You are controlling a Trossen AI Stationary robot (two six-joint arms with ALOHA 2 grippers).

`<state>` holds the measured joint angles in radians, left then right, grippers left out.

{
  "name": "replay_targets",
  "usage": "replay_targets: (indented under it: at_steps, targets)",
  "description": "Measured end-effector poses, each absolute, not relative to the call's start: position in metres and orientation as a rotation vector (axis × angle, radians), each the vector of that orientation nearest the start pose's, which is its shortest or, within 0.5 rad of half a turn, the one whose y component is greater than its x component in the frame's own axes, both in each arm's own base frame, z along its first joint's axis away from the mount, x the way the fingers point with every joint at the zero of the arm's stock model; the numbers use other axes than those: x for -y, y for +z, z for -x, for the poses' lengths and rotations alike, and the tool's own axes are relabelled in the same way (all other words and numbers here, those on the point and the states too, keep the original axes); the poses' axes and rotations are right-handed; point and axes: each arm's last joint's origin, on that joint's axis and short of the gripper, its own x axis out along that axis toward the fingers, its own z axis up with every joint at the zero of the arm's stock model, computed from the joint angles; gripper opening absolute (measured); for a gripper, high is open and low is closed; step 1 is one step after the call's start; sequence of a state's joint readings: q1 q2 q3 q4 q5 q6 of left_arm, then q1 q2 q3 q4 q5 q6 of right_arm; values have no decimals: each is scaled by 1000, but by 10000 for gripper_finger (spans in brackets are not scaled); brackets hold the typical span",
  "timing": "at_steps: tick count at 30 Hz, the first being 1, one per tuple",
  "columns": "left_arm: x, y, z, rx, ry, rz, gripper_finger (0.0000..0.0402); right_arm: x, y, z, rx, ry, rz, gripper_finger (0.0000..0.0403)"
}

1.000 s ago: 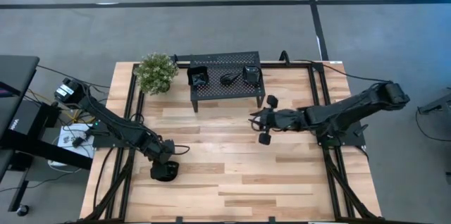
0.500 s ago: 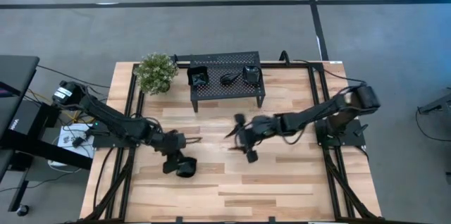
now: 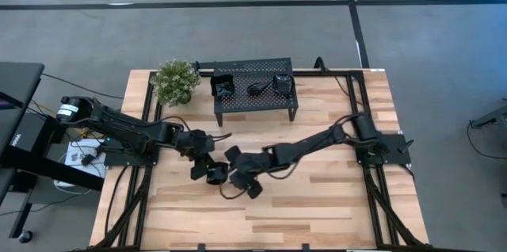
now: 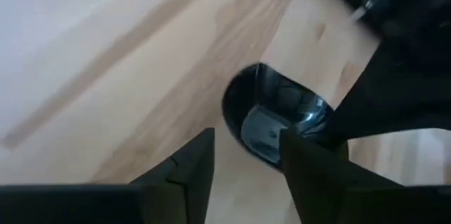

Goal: Pick & Place Mini shaped plates
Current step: Stack the leaf shaped plate on top of the leaf shaped plates on the shelf

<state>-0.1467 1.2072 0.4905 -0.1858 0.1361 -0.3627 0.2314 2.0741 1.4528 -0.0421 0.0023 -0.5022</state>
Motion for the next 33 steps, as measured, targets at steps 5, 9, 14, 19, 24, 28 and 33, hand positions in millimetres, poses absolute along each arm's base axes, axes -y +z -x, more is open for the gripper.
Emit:
replay_targets:
  at_steps: [5, 9, 14, 19, 24, 28, 33]
  targets:
    - [35, 158, -206, -959, -95, 330, 8, -103, 173, -466, -687, 393, 564, 132]
    - [35, 157, -205, -968, -92, 329, 8, -103, 170, -473, -703, 394, 563, 115]
    - [34, 157, -205, -977, -90, 329, 8, -103, 170, -473, -692, 401, 582, 107]
    - [35, 157, -205, -976, -86, 360, 8, -103, 170, -472, -689, 424, 633, 107]
    - [36, 158, -205, -983, -127, 406, 8, -103, 170, -473, -680, 426, 637, 107]
    - [36, 158, -205, -995, -131, 475, 8, -104, 170, -473, -673, 444, 672, 107]
    - [32, 158, -206, -993, -122, 515, 8, -112, 172, -472, -643, 456, 695, 107]
